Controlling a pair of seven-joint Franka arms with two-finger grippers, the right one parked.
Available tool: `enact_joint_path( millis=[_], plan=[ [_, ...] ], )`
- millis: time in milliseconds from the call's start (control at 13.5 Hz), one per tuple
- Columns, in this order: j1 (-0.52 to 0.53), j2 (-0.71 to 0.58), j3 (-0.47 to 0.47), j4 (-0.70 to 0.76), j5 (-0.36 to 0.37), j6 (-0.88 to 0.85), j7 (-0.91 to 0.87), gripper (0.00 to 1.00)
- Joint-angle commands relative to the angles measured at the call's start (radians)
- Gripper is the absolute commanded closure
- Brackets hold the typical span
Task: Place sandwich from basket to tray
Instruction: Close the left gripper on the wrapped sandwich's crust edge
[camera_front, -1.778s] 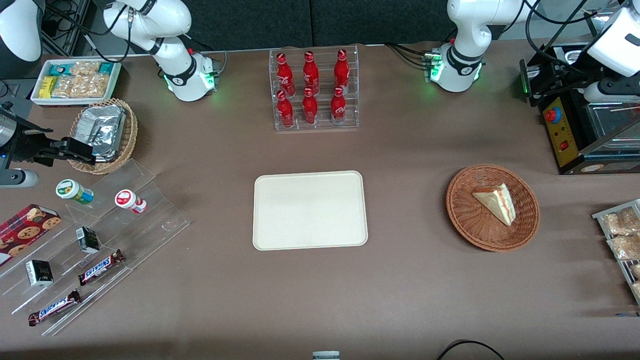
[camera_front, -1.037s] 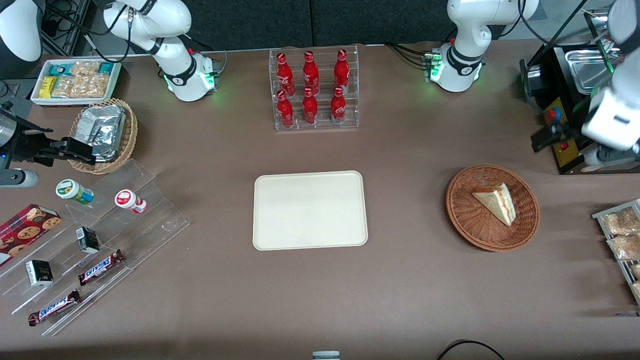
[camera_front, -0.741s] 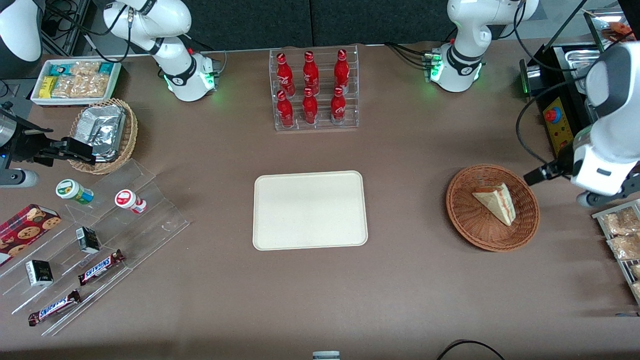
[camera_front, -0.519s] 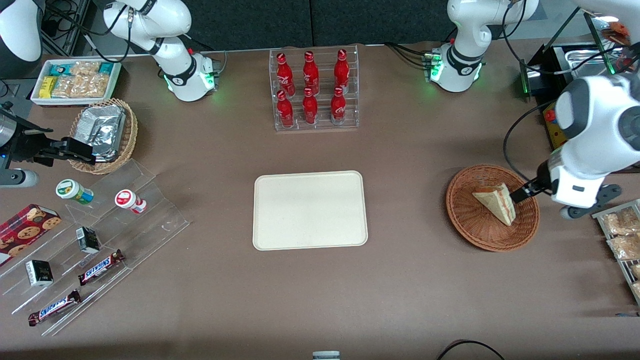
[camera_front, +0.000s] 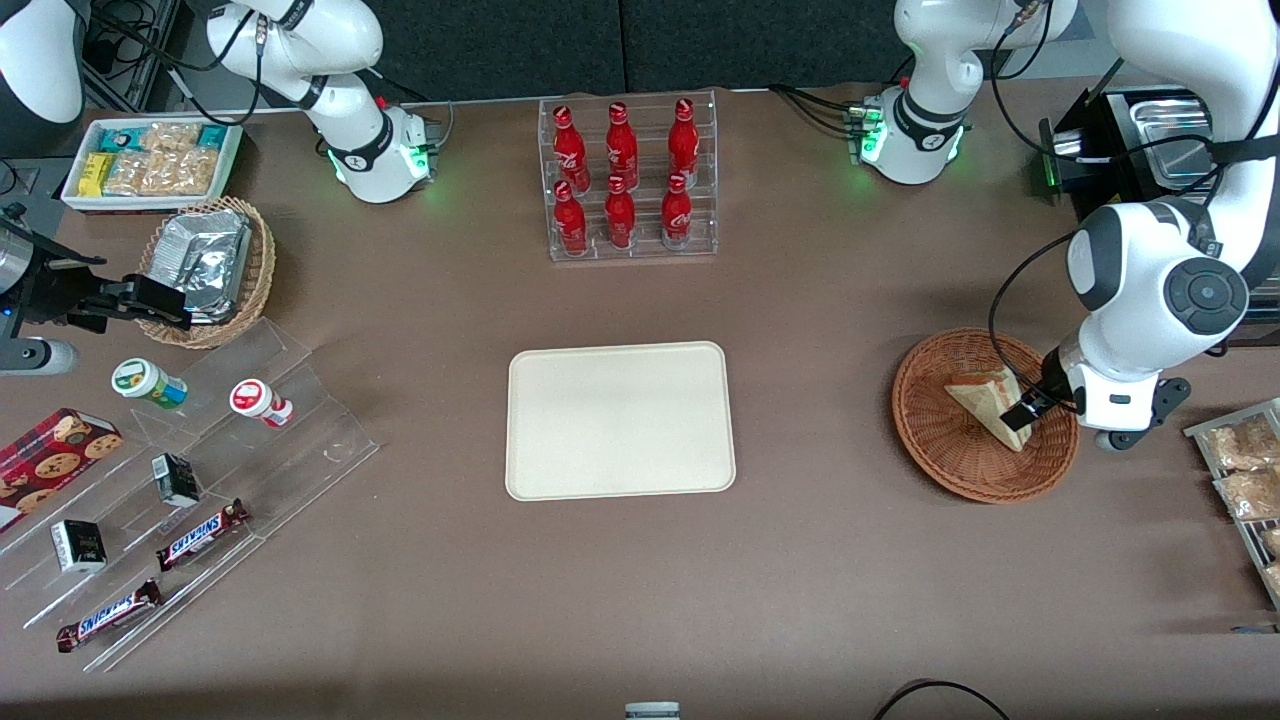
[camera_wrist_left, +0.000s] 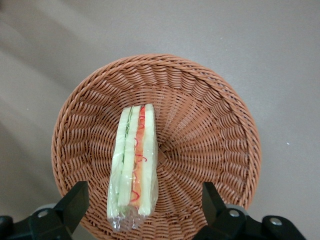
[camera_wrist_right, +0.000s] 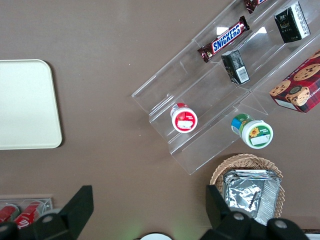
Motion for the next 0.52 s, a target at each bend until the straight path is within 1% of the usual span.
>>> enact_joint_path(
  millis=[0,444],
  plan=[
    [-0.001,-0.016,0.001,-0.042,0.008,0.05,-0.074,0.0],
    [0.0,-0.036,0.002,-0.156,0.011,0.107,-0.09,0.0]
  ],
)
